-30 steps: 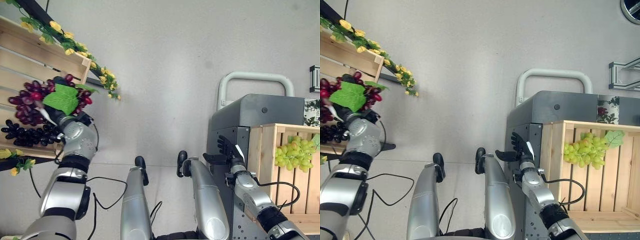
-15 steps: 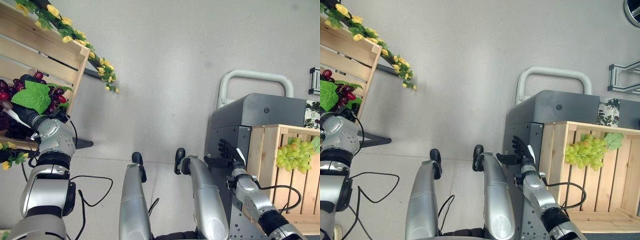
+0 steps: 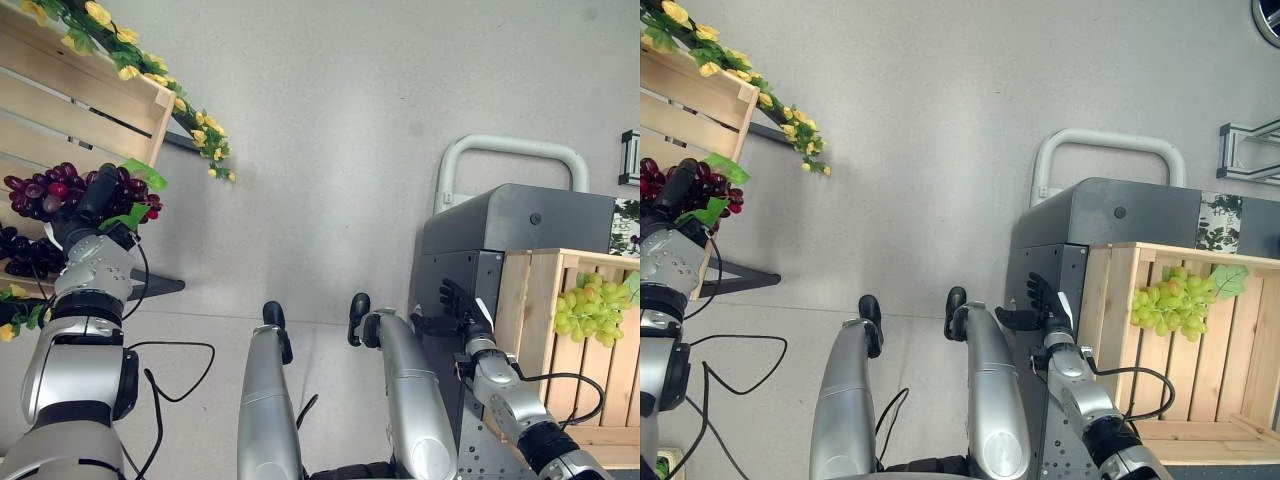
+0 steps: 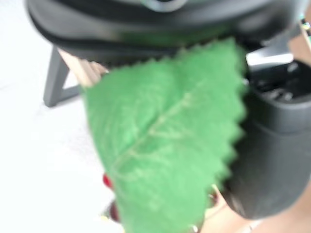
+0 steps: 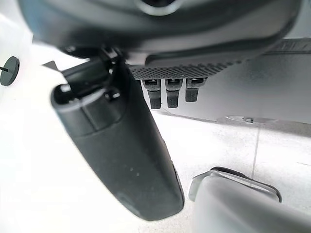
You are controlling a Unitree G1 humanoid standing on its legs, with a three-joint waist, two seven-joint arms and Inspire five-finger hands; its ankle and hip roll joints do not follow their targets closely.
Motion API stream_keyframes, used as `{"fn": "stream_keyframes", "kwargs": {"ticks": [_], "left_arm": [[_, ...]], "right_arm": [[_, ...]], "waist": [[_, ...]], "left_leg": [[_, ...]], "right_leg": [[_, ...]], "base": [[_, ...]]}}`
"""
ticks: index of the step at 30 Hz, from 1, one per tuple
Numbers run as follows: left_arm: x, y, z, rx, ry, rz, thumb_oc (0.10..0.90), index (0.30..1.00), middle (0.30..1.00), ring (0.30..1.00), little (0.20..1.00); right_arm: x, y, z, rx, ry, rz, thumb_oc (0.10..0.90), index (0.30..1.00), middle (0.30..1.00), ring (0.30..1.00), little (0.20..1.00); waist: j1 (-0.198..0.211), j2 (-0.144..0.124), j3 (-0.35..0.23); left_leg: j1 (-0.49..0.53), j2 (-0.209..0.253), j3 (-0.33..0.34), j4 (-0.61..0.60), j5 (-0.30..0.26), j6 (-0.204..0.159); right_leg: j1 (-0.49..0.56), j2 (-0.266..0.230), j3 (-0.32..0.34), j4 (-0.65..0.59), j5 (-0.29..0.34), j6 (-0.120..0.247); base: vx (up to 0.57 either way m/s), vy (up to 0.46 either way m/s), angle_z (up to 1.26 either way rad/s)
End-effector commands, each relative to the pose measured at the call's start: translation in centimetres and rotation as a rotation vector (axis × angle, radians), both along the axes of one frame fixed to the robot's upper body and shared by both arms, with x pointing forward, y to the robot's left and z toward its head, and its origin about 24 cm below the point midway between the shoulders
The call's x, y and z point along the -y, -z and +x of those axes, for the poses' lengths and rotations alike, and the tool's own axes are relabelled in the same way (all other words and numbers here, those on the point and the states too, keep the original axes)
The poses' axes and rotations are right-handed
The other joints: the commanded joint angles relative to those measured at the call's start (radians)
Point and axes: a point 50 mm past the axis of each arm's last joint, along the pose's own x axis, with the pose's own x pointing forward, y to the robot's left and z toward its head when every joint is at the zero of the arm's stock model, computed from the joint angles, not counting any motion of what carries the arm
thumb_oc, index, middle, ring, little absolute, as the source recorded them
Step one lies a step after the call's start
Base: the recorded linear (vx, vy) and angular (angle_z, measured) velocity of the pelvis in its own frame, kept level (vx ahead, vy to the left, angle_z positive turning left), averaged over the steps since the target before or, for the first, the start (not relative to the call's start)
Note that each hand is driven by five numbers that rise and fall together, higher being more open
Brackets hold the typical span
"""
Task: Pick up the fruits from the basket on one side to the basket on the other side
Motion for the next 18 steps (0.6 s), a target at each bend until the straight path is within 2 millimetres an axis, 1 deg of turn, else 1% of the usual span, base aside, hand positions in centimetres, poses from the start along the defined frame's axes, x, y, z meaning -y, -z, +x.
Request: {"fn": "stream_keyframes", "kwargs": {"ticks": [1, 6, 9, 11, 15, 17, 18], "left_arm": [[-3.5, -6.1, -1.8, 0.138, -0.133, 0.122, 0.8, 0.9, 0.9, 0.9, 0.9], [-3.9, -6.5, -2.1, 0.177, -0.213, 0.093, 0.8, 0.9, 0.9, 0.9, 0.9], [-4.3, -6.5, -2.6, 0.25, -0.301, 0.0, 0.8, 0.9, 0.9, 0.9, 0.9], [-4.5, -6.1, -2.8, 0.285, -0.323, -0.073, 0.8, 0.9, 0.9, 0.9, 0.9], [-4.7, -4.6, -3.0, 0.387, -0.364, -0.285, 0.8, 0.9, 0.9, 0.9, 0.9], [-4.6, -3.7, -3.1, 0.405, -0.373, -0.353, 0.8, 0.9, 0.9, 0.9, 0.9], [-4.6, -3.6, -3.1, 0.404, -0.374, -0.353, 0.8, 0.9, 0.9, 0.9, 0.9]], "right_arm": [[0.9, -1.5, -0.3, 0.112, 0.025, 0.029, 0.8, 0.9, 0.9, 0.9, 0.9], [0.4, -1.7, -0.2, 0.131, 0.008, 0.022, 0.8, 0.9, 0.9, 0.9, 0.9], [0.0, -1.8, 0.0, 0.142, 0.01, 0.026, 0.8, 0.9, 0.9, 0.9, 0.9], [0.0, -1.8, 0.0, 0.143, 0.009, 0.027, 0.8, 0.9, 0.9, 0.9, 0.9], [-0.1, -1.6, 0.0, 0.136, 0.0, 0.02, 0.8, 0.9, 0.9, 0.9, 0.9], [-0.3, -1.5, -0.1, 0.131, -0.007, 0.017, 0.8, 0.9, 0.9, 0.9, 0.9], [-0.3, -1.5, -0.1, 0.13, -0.007, 0.017, 0.8, 0.9, 0.9, 0.9, 0.9]], "waist": [[-0.008, 0.025, -0.012], [-0.007, 0.023, -0.012], [-0.006, 0.018, -0.012], [-0.006, 0.016, -0.012], [-0.006, 0.013, -0.013], [-0.006, 0.016, -0.013], [-0.007, 0.016, -0.013]], "left_leg": [[0.111, -0.081, 0.133, -0.078, 0.006, 0.145], [0.143, -0.078, 0.135, -0.084, 0.004, 0.145], [0.171, -0.073, 0.134, -0.076, -0.003, 0.143], [0.186, -0.072, 0.132, -0.071, -0.008, 0.142], [0.231, -0.066, 0.13, -0.059, -0.02, 0.141], [0.256, -0.067, 0.127, -0.062, -0.021, 0.141], [0.258, -0.068, 0.127, -0.063, -0.021, 0.141]], "right_leg": [[0.096, 0.047, 0.095, -0.048, 0.035, 0.011], [0.128, 0.047, 0.089, -0.051, 0.026, 0.006], [0.159, 0.046, 0.081, -0.045, 0.013, 0.0], [0.175, 0.045, 0.078, -0.043, 0.007, -0.002], [0.222, 0.037, 0.075, -0.036, -0.009, -0.007], [0.246, 0.034, 0.076, -0.037, -0.012, -0.008], [0.247, 0.034, 0.076, -0.038, -0.012, -0.008]], "base": [[0.0, 0.0, 0.0], [-0.02, -0.047, 0.0], [-0.03, -0.067, 0.01], [-0.01, -0.037, -0.01], [0.0, -0.018, -0.01], [0.01, -0.017, 0.01], [0.0, 0.0, 0.0]]}}
